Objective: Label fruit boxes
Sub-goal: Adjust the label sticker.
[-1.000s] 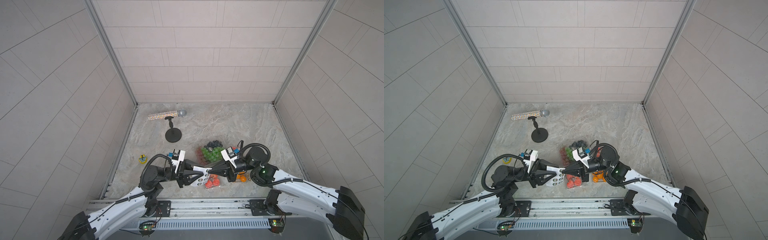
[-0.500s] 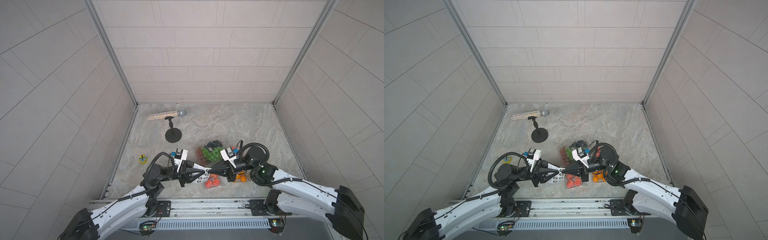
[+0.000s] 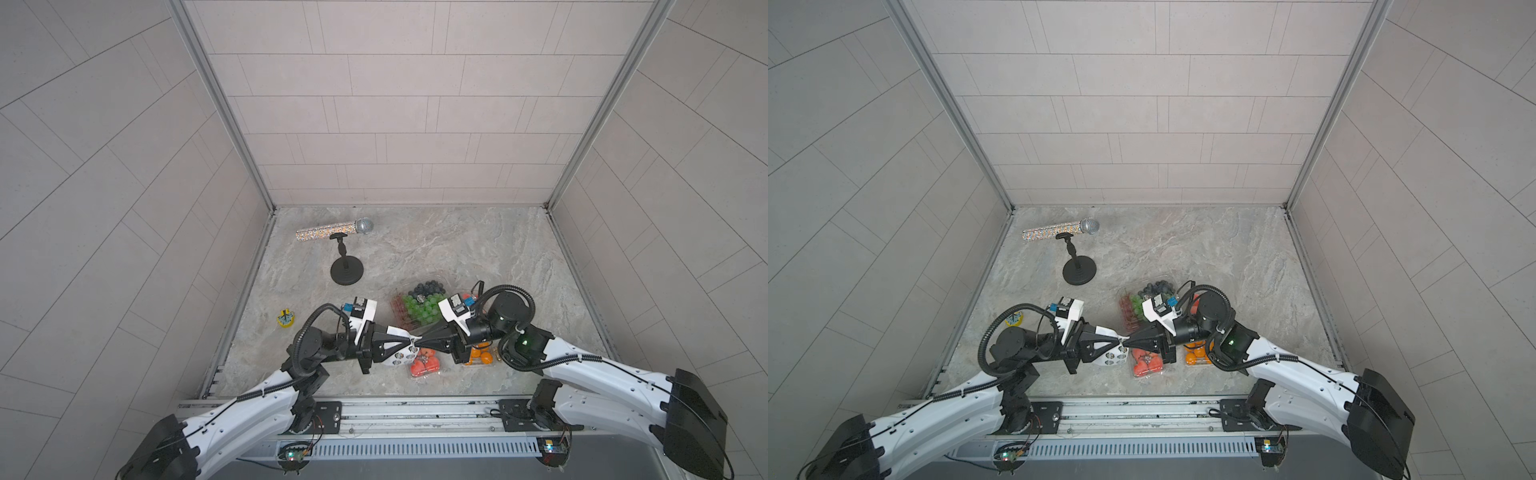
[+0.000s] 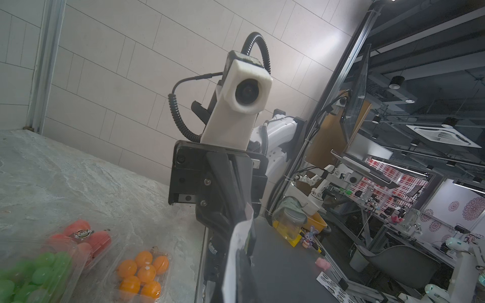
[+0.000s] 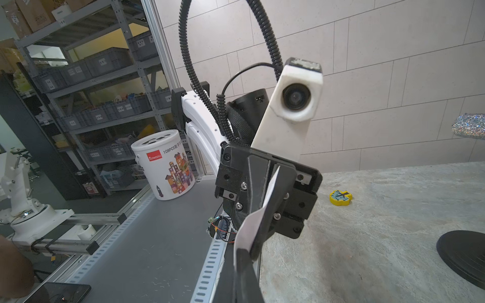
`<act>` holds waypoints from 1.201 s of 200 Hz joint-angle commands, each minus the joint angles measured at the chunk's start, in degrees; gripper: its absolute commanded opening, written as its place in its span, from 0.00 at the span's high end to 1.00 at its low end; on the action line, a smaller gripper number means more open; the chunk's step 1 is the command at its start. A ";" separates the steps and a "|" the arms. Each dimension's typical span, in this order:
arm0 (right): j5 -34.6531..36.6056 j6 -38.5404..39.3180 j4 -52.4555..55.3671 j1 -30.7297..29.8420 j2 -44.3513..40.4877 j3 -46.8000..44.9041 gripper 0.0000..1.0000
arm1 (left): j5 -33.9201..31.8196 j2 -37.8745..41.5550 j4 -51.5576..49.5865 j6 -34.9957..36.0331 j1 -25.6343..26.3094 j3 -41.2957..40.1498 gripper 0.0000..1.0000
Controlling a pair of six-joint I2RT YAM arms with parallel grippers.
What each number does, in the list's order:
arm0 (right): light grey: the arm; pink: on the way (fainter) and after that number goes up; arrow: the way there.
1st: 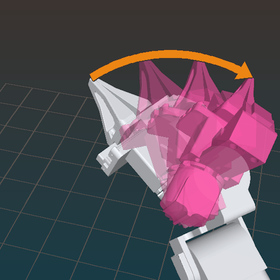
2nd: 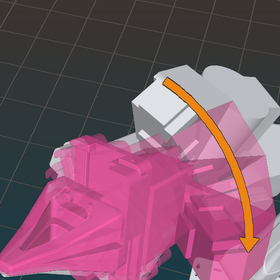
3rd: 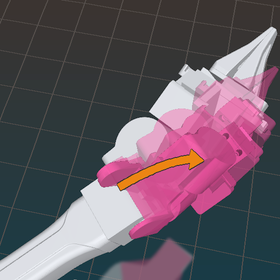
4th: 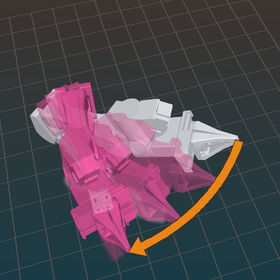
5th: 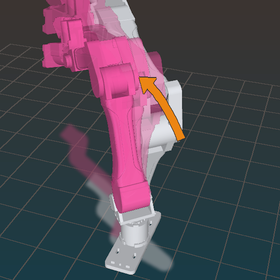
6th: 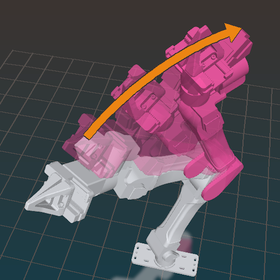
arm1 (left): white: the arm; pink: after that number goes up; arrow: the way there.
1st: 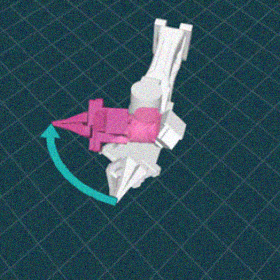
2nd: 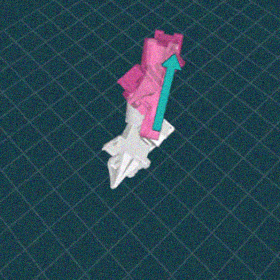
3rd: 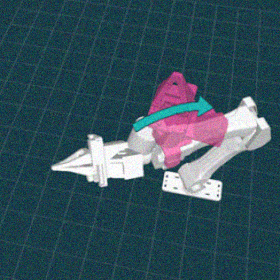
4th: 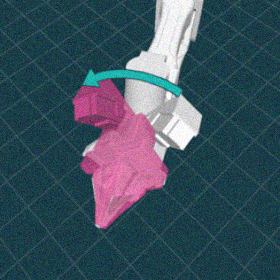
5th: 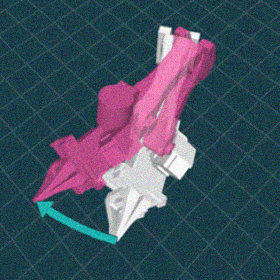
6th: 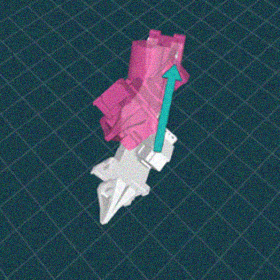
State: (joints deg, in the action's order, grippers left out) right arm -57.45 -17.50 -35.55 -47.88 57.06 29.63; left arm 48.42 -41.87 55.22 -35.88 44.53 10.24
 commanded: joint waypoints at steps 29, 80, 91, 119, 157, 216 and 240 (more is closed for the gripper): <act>0.81 1.50 0.66 0.59 0.55 0.87 1.00 | 3.64 0.21 3.29 -0.42 0.08 1.43 1.00; 1.51 1.27 0.92 0.68 0.69 1.05 1.00 | 4.72 0.47 3.69 -0.60 0.25 1.10 1.00; 1.57 1.22 0.92 0.68 0.83 1.08 1.00 | 4.76 0.44 3.72 -0.55 0.20 1.08 1.00; 1.51 0.76 0.40 0.68 1.21 1.15 1.00 | 5.57 0.45 4.29 -0.72 0.29 0.92 1.00; 0.10 -0.89 -2.37 0.68 0.84 0.31 1.00 | 4.08 0.12 2.53 0.40 0.29 1.02 1.00; -3.62 -5.53 -9.84 0.59 1.08 -1.07 1.00 | 2.79 -0.29 1.03 1.34 0.29 1.36 1.00; -3.96 -5.40 -9.93 0.59 1.22 -1.41 1.00 | 2.55 -0.31 0.98 1.33 0.29 1.43 1.00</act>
State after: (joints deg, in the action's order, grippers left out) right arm -59.64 -21.96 -40.84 -47.20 58.50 28.58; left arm 50.89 -42.02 55.88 -35.59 44.53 10.35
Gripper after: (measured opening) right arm 0.046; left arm 0.039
